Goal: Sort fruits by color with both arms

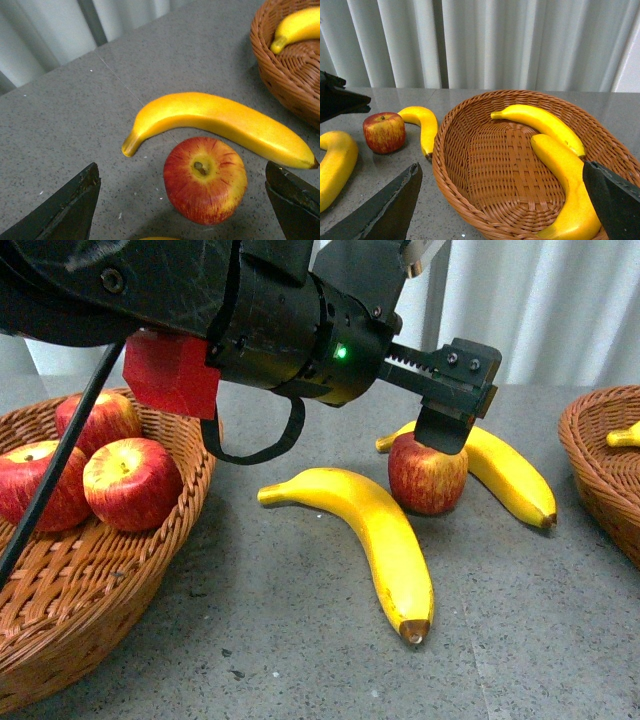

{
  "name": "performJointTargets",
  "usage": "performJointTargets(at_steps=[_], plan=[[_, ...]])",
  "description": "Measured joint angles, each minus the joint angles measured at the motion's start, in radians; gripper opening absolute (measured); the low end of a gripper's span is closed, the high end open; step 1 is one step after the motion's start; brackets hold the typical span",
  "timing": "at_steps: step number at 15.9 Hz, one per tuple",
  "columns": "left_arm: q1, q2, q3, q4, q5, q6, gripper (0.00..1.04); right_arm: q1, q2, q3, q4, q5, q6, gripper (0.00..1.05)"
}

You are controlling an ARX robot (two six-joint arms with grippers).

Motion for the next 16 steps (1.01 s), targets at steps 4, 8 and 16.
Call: performJointTargets(at_steps=[4,8,16], plan=[[0.021,0.036,0.014,-0.040,0.093,0.051,0.98,0.000,0.000,0.000,0.000,0.000,0.000,0.98],[0.047,0.061,0.030,-0.060,0.133,0.119,0.98,0.000,0.000,0.000,0.000,0.000,0.000,0.98],[0.037,0.148,0.090,-0.056,0.189,0.143,0.98,0.000,0.000,0.000,0.000,0.000,0.000,0.98]])
